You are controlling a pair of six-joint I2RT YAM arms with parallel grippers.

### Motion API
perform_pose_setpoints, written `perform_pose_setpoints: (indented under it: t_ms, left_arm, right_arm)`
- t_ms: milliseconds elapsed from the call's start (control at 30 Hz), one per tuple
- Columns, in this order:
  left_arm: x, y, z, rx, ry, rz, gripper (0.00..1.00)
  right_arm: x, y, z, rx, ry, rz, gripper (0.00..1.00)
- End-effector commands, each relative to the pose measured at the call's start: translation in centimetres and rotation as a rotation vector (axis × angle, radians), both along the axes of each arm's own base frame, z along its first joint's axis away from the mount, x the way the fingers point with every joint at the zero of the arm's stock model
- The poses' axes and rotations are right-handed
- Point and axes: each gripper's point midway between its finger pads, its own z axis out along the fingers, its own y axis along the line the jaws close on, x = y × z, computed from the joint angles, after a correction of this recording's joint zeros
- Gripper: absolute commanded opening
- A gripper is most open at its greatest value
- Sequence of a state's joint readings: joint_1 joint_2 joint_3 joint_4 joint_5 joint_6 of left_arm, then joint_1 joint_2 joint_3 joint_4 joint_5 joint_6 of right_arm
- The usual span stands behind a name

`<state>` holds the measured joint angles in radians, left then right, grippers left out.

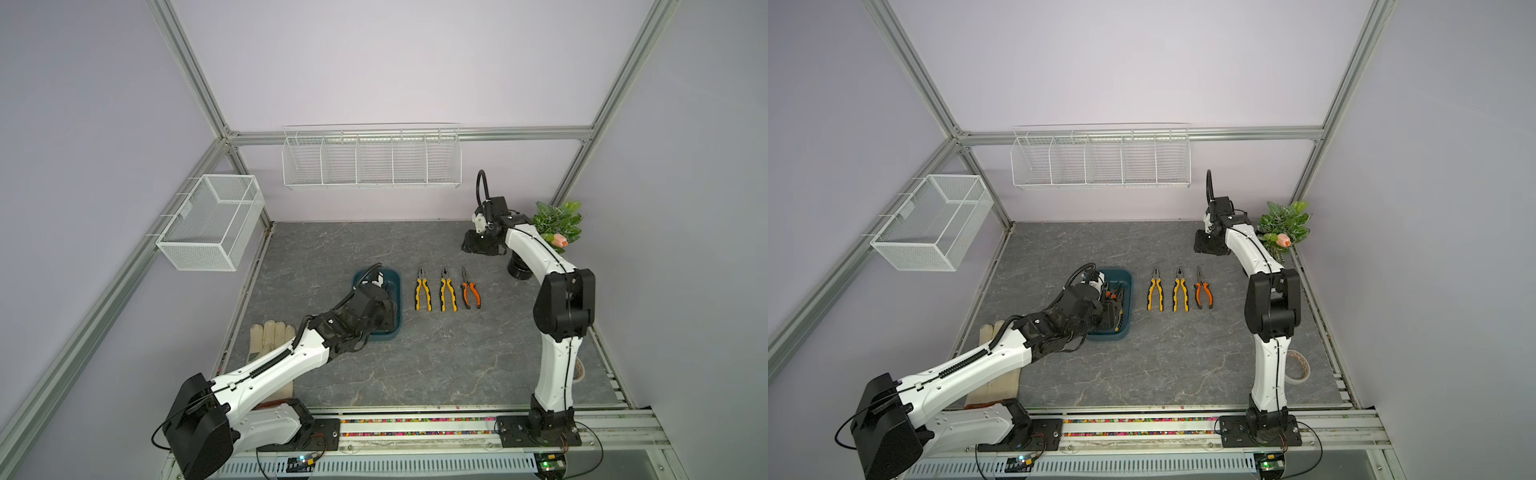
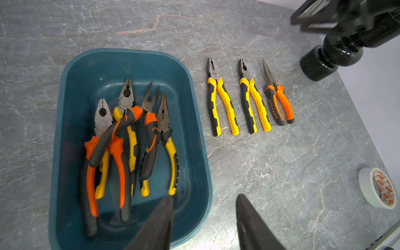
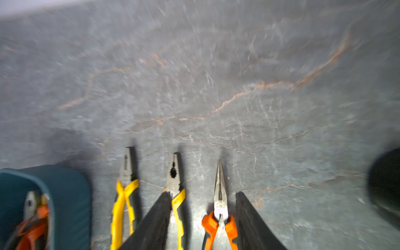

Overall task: Take the pliers out of the storage box
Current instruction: Place the pliers at the center of the board, then pick up the pliers from the storage box.

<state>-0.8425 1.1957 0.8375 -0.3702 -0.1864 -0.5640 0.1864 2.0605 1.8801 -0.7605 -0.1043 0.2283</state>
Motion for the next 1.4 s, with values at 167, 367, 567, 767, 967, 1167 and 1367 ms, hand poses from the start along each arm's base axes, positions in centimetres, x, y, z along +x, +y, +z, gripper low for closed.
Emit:
perform_pose_setpoints:
  t_ms: [167,367,567,767,967,1167,1367]
  left_arm:
    - [0.9,1.4,-3.7,0.260,0.130,0.037,0.49]
    - [2.5,3.3,-6.4,0.245,0.271,0.091,0.50]
    - [4.2,4.1,-7.2,0.329,0.283,0.077,0.49]
    - [6.6,3.9,-7.4,0.465,0.254,0.037,0.47]
    - [8.3,5.2,-6.1,0.694,0.207,-0.041,0.40]
    - [9.3,7.8,-3.6,0.991,0.130,-0.221,0.44]
    - [8.2,6.3,-5.6,0.816,0.278,-0.419,0.44]
  right_arm:
    - [-6.7,2.3,2.7,0.001,-0.010,0.035,0.50]
    - [-12.8,4.9,1.5,0.047,0.023,0.111,0.50]
    - [-16.4,5.3,1.4,0.043,0.014,0.151,0.50]
    - [-17.7,4.7,0.7,0.039,0.014,0.150,0.50]
    - [-18.2,4.6,-0.3,0.045,0.030,0.153,0.50]
    - [-18.9,4.7,-0.7,0.056,0.050,0.161,0.50]
    - [-19.5,4.7,-0.3,0.057,0.059,0.184,0.50]
